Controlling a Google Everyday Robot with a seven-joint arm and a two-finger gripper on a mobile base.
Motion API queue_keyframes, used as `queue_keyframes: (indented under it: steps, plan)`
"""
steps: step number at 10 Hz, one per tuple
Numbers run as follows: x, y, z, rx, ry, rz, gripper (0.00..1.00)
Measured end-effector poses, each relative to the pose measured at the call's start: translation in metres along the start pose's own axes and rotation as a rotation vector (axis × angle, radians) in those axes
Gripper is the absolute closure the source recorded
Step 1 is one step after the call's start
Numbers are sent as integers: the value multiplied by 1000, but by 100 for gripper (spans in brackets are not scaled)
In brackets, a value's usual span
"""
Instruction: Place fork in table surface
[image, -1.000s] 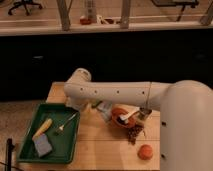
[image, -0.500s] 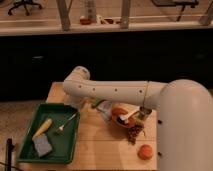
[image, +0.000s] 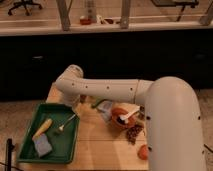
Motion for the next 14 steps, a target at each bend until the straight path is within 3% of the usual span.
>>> queue_keyframes:
  steps: [4, 14]
  plan:
    - [-8, -19, 17, 3, -33, 3, 20]
    - [-19, -25, 73, 17, -157, 42, 20]
